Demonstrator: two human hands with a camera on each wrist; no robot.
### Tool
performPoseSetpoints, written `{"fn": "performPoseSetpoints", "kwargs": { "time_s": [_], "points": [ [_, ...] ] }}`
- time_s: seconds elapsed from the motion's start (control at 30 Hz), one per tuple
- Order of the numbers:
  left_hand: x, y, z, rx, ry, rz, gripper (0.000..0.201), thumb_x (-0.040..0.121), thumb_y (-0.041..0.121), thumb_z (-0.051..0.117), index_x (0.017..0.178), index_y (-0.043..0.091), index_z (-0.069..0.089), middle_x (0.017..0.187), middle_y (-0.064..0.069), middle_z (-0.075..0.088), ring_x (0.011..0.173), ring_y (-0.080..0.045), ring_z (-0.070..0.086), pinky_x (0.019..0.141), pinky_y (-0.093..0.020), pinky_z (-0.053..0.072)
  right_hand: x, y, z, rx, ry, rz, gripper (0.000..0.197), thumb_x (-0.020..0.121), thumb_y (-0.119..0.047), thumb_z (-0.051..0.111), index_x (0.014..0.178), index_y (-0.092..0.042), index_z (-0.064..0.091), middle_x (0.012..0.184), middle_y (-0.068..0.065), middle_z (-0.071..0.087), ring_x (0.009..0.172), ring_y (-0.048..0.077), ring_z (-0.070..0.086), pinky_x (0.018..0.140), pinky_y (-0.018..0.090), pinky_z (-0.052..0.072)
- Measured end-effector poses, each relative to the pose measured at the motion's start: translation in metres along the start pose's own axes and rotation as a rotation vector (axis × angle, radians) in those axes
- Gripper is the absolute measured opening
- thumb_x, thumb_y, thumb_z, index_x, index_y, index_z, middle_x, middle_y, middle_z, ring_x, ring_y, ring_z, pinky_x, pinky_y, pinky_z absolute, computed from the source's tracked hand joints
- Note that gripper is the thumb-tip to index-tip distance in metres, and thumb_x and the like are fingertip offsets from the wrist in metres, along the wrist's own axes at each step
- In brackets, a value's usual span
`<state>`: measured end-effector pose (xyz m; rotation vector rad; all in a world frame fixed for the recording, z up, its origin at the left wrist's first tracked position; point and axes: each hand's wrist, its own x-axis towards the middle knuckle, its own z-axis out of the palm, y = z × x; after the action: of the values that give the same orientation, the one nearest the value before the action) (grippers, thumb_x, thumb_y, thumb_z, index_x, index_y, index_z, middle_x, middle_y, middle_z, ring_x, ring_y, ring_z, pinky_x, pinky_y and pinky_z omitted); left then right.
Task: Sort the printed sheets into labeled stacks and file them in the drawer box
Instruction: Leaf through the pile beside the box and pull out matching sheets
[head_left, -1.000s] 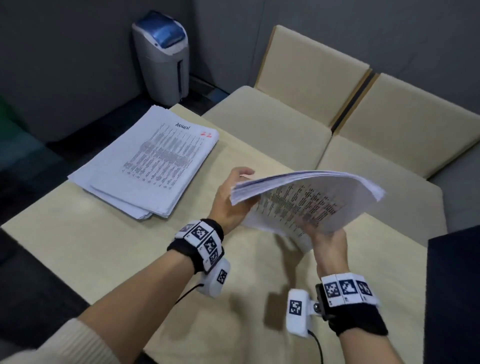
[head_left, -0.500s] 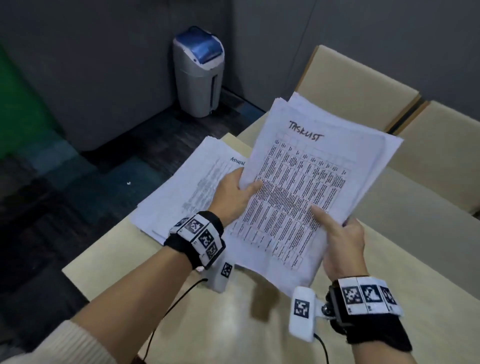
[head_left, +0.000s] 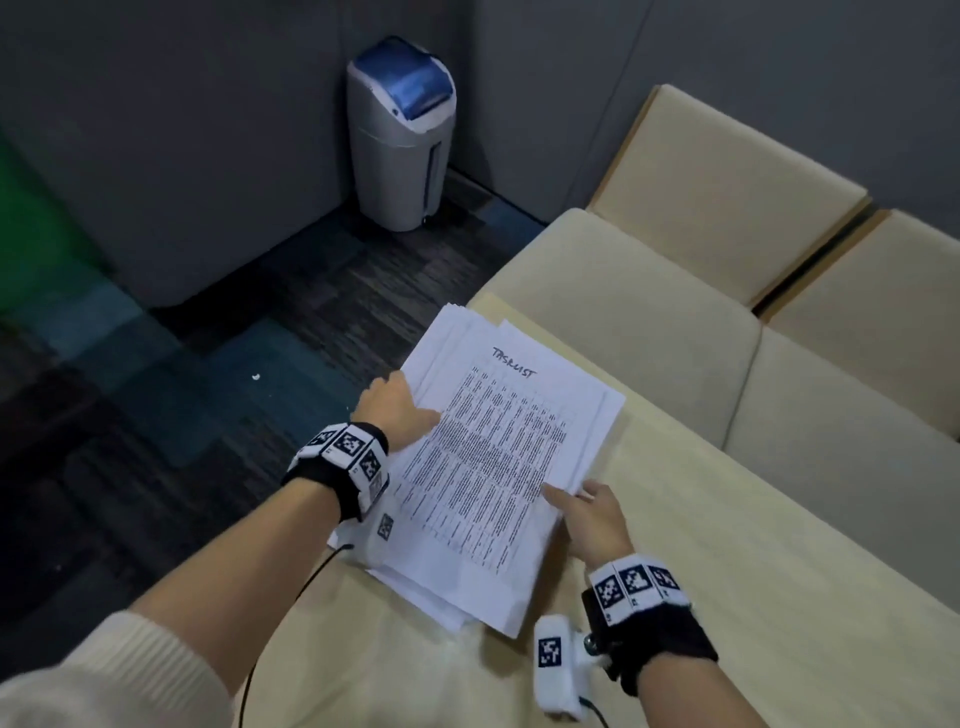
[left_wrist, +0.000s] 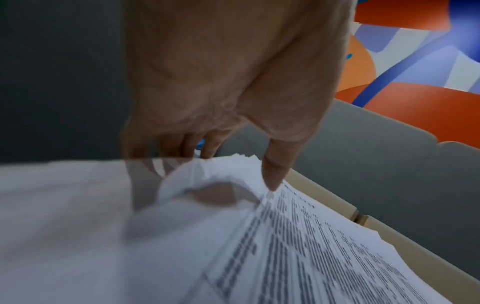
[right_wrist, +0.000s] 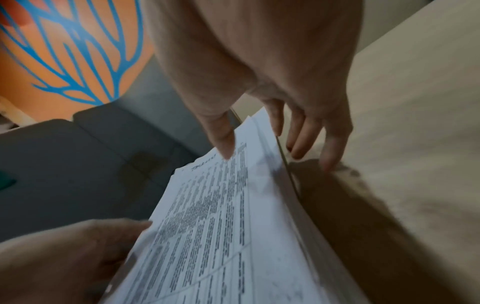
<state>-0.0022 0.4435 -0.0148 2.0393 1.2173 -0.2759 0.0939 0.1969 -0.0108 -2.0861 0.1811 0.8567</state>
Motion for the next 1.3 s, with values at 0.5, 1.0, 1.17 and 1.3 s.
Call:
{"fn": "performPoseSetpoints", "kwargs": {
  "time_s": [0.5,1.0,1.17,1.3],
  "points": [
    [-0.064,0.071,0.11,0.093,-0.135,0.281,0.072,0.073,0.059,0.059,0.129,0.014,0.051,0.119,-0.006,0.064,0.107,-0.028,0.06,0.092,-0.04,0.051,-0.003,0.073,-0.089,0.246,0.086,0.025,0.072,0.069,-0.036,0.086,0.131,-0.019,0.053,0.129,0.001,0.064,0.116,0.023,0.06,0.105,0.046,0.045],
    [-0.274,0.207,0.359,0.0,-0.356,0.449,0.111,0.059,0.075,0.061,0.149,0.02,0.028,0.143,-0.007,0.05,0.122,-0.029,0.055,0.1,-0.045,0.049,-0.044,0.281,-0.361,0.248,0.371,0.098,0.091,0.083,-0.034,0.076,0.154,-0.015,0.021,0.159,0.008,0.029,0.142,0.031,0.034,0.116,0.046,0.03],
    [-0.324,0.231,0.412,-0.021,-0.403,0.471,0.107,0.061,0.07,0.059,0.149,0.018,0.028,0.142,-0.006,0.052,0.122,-0.028,0.056,0.1,-0.045,0.048,-0.058,0.331,-0.428,0.194,0.505,0.149,0.052,0.086,-0.024,0.074,0.13,-0.01,0.049,0.122,0.007,0.062,0.1,0.024,0.057,0.089,0.031,0.043],
    [-0.335,0.246,0.431,0.005,-0.399,0.497,0.103,0.066,0.069,0.059,0.15,0.019,0.027,0.141,-0.006,0.051,0.122,-0.028,0.054,0.1,-0.044,0.047,-0.052,0.349,-0.455,0.15,0.59,0.158,0.026,0.081,-0.029,0.077,0.1,-0.017,0.064,0.102,0.003,0.07,0.088,0.021,0.064,0.082,0.032,0.05]
  ]
}}
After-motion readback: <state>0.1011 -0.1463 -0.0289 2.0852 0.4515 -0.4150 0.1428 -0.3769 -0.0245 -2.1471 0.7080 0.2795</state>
